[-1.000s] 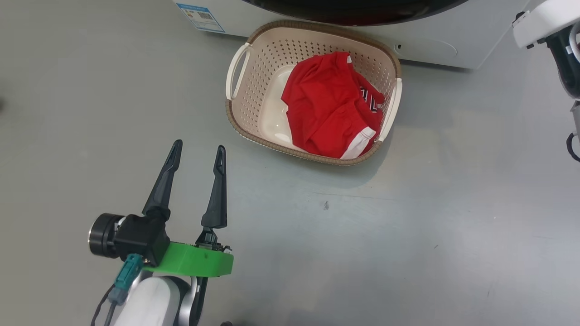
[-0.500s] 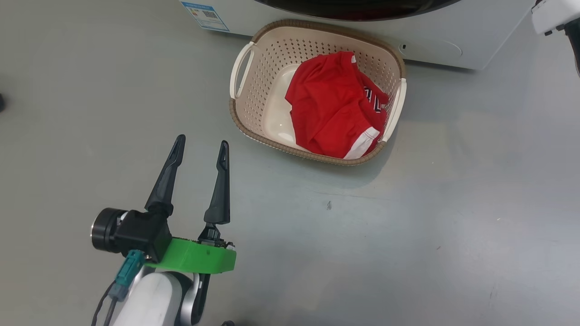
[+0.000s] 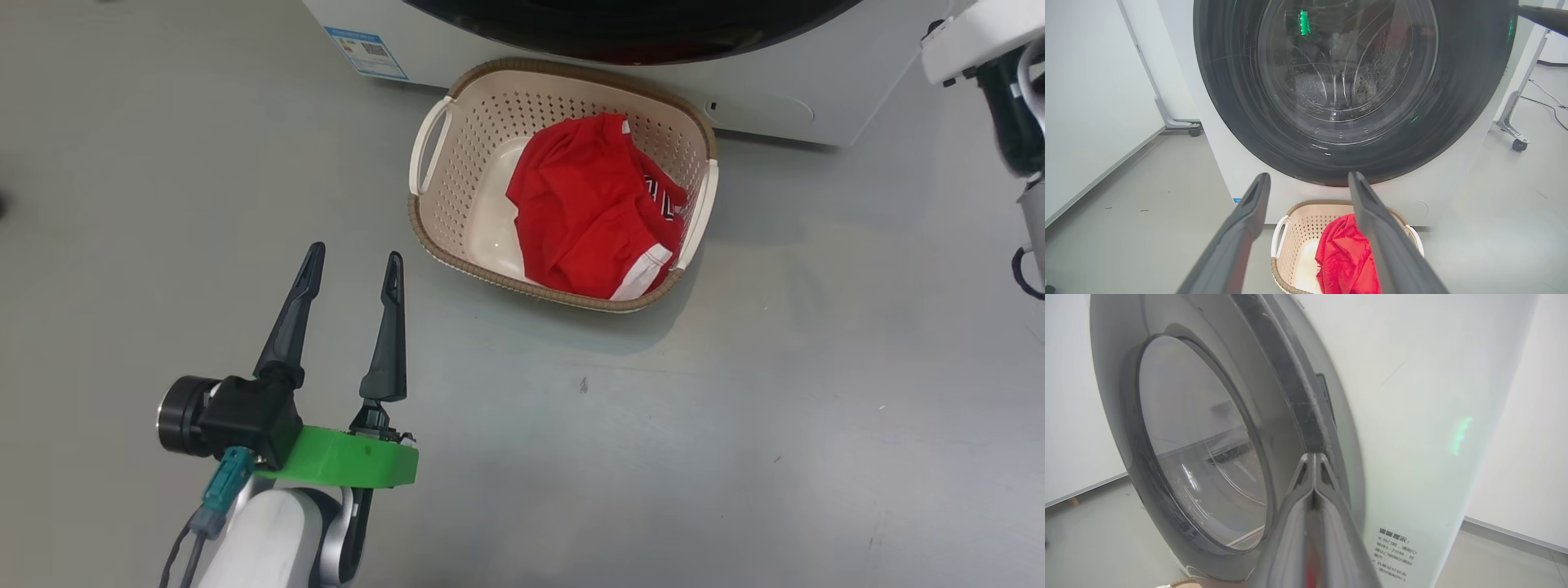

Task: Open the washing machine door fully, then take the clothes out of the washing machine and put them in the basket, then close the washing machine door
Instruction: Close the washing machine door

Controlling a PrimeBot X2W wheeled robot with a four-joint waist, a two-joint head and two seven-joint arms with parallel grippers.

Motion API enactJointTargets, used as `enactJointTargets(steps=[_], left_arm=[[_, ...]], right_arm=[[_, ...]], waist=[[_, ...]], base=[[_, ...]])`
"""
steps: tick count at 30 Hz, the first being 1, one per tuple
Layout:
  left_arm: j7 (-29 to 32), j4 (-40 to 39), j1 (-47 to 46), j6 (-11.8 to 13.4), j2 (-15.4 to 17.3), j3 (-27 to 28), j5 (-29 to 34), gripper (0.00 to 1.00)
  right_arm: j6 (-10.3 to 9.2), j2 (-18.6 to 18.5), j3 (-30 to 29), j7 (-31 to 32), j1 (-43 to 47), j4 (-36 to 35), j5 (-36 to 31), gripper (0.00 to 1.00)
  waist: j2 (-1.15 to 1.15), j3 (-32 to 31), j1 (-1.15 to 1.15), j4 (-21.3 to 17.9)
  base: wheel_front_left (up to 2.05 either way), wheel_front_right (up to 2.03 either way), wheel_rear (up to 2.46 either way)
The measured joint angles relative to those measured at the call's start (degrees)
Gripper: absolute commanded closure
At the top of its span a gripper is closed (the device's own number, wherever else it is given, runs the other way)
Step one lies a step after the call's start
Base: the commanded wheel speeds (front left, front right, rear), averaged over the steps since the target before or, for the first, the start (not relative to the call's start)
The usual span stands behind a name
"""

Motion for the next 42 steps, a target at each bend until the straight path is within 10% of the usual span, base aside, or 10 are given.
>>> enactJointTargets(steps=[13,16,17,18,42], left_arm=[[0.0,1.1,0.0,0.0,0.0,1.0,0.7,0.00],[0.0,1.4,0.0,0.0,0.0,1.1,0.8,0.00],[0.0,1.6,0.0,0.0,0.0,1.1,0.8,0.00],[0.0,1.7,0.0,0.0,0.0,1.1,0.8,0.00],[0.0,6.6,2.1,0.0,0.0,0.9,1.7,0.00]], right_arm=[[0.00,3.3,-0.1,-1.2,9.0,0.5,3.3,1.00],[0.00,4.0,-0.7,-1.2,11.3,0.3,3.9,0.57],[0.00,4.3,-0.9,-1.3,12.2,0.0,3.9,0.57],[0.00,4.5,-1.2,-1.3,13.1,-0.3,4.0,0.00],[-4.88,10.7,-8.7,-1.7,36.9,-14.4,1.2,0.00]], waist=[[0.00,-2.8,0.00,-2.9],[0.00,-3.6,0.00,-3.9],[0.00,-3.9,0.00,-4.2],[0.00,-4.1,0.00,-4.5],[0.00,-11.3,0.00,-12.5]], base=[[0.00,0.00,0.00],[0.00,0.00,0.00],[0.00,0.00,0.00],[0.00,0.00,0.00],[0.00,0.00,0.00]])
